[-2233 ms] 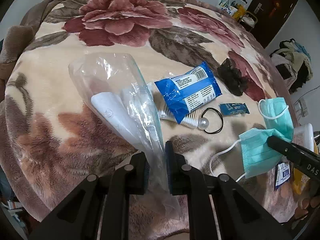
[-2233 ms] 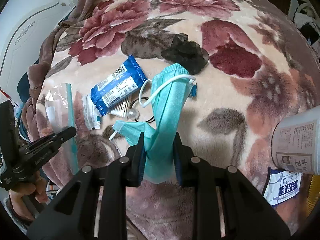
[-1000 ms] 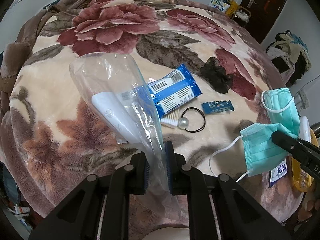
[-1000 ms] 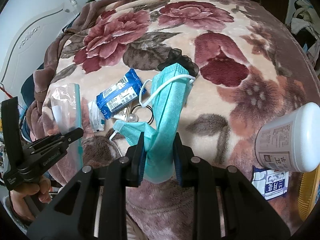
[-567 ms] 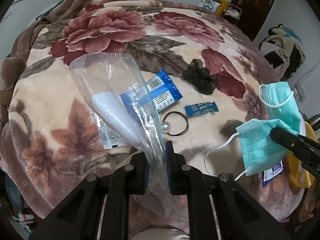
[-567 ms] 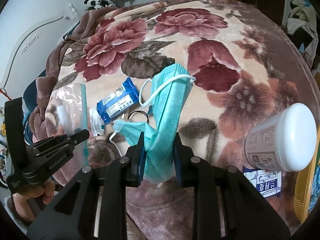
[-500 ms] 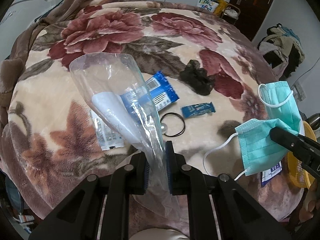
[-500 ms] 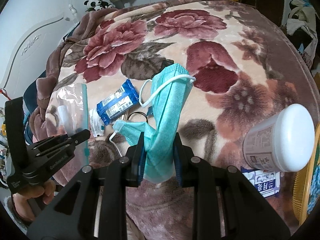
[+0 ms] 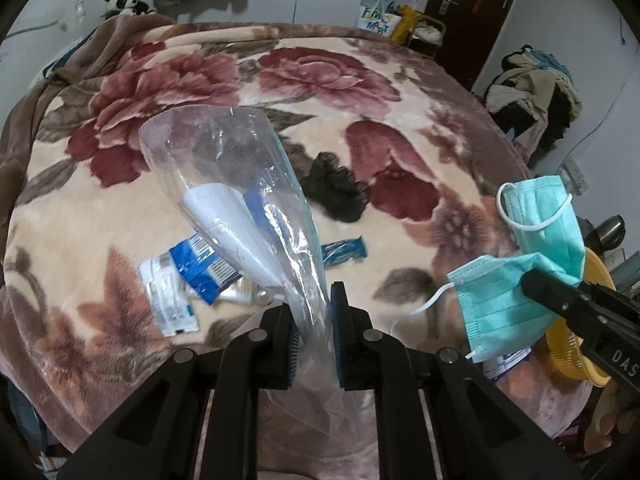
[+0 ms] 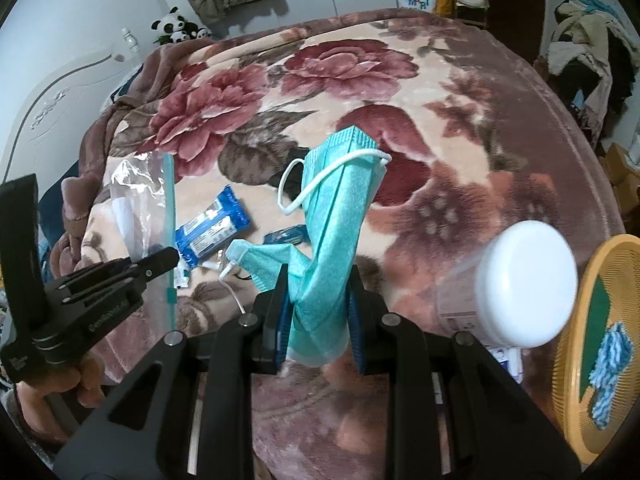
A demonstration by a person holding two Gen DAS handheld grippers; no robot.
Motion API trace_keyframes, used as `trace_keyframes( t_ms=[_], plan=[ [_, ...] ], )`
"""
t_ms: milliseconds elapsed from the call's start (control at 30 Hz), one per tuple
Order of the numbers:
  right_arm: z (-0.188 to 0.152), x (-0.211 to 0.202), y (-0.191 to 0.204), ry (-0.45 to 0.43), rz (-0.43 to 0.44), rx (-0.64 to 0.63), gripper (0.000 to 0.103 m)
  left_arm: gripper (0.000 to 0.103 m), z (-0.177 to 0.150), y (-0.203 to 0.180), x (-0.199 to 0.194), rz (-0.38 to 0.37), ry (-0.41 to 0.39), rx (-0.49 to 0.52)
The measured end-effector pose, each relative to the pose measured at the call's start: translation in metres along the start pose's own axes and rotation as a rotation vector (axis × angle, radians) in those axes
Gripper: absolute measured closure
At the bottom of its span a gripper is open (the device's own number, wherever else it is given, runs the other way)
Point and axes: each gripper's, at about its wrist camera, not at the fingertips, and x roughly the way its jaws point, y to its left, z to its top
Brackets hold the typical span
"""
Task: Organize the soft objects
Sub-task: 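Lift the plastic bag and light-blue mask and carry them toward the orange basket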
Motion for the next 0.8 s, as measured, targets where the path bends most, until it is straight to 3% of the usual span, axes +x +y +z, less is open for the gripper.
trace_keyframes(
  t_ms=[800],
  plan=[
    [-0.003, -0.062, -0.082, -0.101, -0.099, 0.11, 0.078, 0.09, 0.024, -0.116, -0.011, -0.102, -0.039, 0.187]
  ],
)
